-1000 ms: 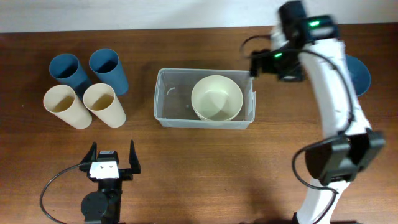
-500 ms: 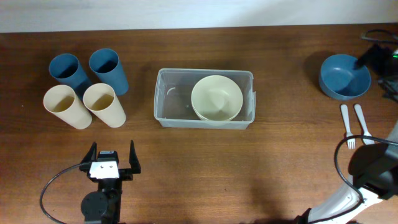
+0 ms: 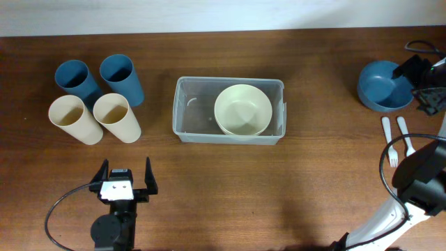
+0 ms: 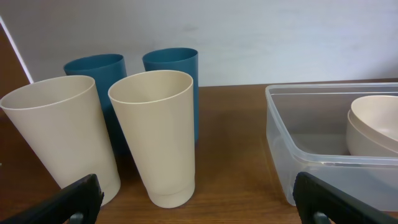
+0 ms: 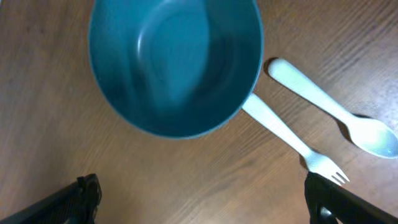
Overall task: Pack container
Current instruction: 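Raise the right gripper and move it right to the blue bowl, then lower the right gripper onto the blue bowl's rim and grip it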
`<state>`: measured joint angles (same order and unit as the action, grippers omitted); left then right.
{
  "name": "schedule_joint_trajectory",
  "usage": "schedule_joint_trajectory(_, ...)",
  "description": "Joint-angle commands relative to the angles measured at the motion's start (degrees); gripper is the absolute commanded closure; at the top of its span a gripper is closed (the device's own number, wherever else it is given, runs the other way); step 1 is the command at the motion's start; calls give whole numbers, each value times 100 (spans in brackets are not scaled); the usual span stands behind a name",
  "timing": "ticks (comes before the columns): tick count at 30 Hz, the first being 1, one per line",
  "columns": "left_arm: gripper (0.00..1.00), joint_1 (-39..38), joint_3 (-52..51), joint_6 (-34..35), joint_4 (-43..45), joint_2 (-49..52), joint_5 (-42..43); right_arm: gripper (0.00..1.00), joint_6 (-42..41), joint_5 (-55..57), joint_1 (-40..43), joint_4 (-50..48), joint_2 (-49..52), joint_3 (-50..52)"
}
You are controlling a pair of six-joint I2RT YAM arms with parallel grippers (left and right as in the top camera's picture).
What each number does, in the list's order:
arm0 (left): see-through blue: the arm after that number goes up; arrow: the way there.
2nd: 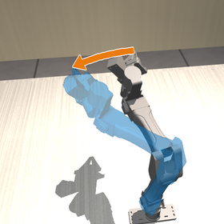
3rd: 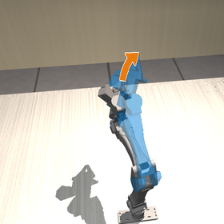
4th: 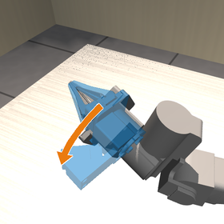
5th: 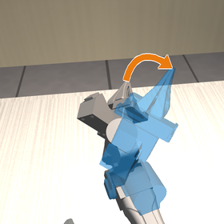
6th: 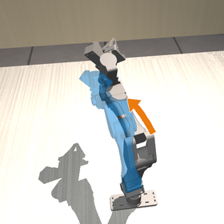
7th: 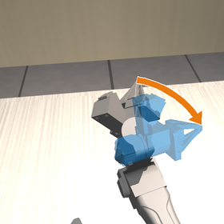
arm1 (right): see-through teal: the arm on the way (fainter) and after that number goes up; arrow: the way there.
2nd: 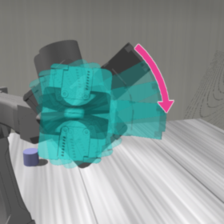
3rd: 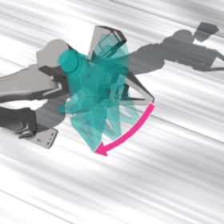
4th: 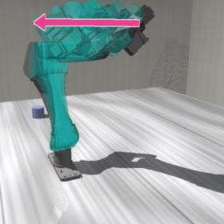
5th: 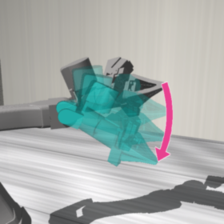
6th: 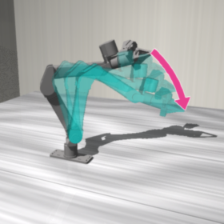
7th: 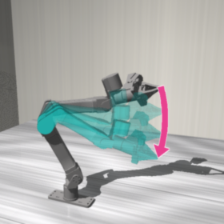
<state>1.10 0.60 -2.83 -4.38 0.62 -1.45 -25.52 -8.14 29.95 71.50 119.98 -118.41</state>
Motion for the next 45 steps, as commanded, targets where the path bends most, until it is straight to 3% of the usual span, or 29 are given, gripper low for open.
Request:
schedule_joint_trajectory(1, 0, 20, -9, -46, -35, -33, 26, 1, -50, -61, -24, -208, -22, 243)
schedule_joint_trajectory(12, 0, 20, -9, -46, -35, -33, 26, 1, -164, -63, -24, -984, 227, 859)
schedule_joint_trajectory(45, 0, 20, -9, -46, -35, -33, 26, 1, -649, 330, -20, -1349, 1102, 859)
